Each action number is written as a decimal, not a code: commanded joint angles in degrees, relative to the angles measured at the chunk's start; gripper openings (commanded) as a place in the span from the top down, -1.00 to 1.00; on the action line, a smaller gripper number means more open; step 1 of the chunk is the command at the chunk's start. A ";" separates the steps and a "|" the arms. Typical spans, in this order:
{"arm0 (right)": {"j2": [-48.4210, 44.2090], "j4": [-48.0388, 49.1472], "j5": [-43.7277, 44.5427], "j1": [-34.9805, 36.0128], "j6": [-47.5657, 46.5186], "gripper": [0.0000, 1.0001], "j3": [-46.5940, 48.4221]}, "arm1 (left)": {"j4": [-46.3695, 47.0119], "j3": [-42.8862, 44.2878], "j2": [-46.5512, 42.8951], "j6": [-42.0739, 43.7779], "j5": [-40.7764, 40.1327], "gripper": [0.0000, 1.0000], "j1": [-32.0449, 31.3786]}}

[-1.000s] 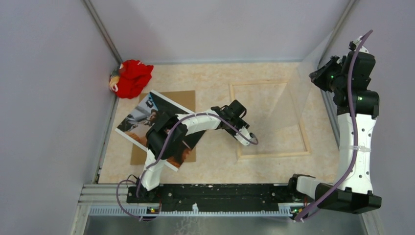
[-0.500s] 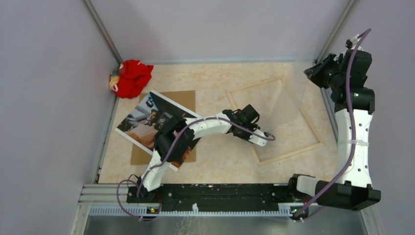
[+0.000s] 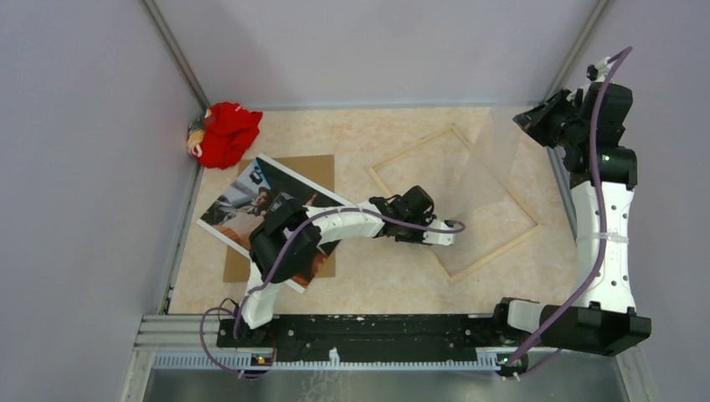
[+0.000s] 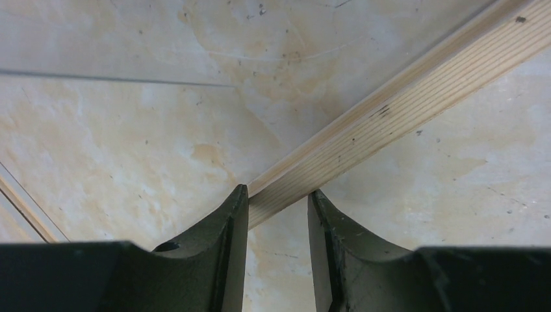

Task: Put the photo into the frame
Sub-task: Pick up the photo frame item from the photo frame.

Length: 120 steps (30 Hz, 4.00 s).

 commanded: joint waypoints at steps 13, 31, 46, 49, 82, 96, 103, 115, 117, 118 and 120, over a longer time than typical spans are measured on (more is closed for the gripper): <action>0.66 5.10 -5.29 2.65 0.80 1.00 -0.73 | -9.58 -14.50 -5.34 -16.41 3.32 -0.22 0.40; 3.46 2.36 -16.32 8.36 -1.66 1.00 7.51 | -31.52 9.63 -32.13 -16.65 13.57 -0.97 5.75; -5.94 7.65 -39.24 21.21 -7.61 1.00 -3.03 | -42.50 30.67 -30.92 -10.52 40.24 -0.98 37.68; -6.62 7.30 -39.86 24.09 -10.57 1.00 -5.31 | -44.96 28.37 -31.61 -5.40 46.79 -0.97 44.58; -2.89 4.91 -30.08 33.49 -22.55 1.00 -10.87 | -61.68 20.47 -23.20 17.13 60.85 0.62 49.28; -9.01 13.96 -19.21 18.72 -11.64 -0.97 -24.26 | -58.14 15.86 -14.53 15.09 57.75 1.00 55.21; -13.55 12.53 -11.92 15.23 -7.64 -0.97 -35.43 | -44.94 7.08 -18.55 8.39 53.79 1.00 55.49; -17.16 25.01 -18.23 12.59 -0.26 -0.97 -51.65 | -37.62 1.38 -20.94 6.05 49.47 1.00 55.60; -15.61 27.37 -18.25 12.15 -0.11 -0.97 -52.71 | -37.51 1.24 -20.94 6.08 49.32 1.00 55.60; -14.67 28.77 -18.29 11.91 -0.05 -0.97 -53.15 | -37.53 1.18 -20.96 6.19 49.20 1.00 55.60; -12.19 31.62 -18.01 11.54 0.09 -0.97 -53.85 | -37.42 0.91 -21.05 6.64 48.91 1.00 55.56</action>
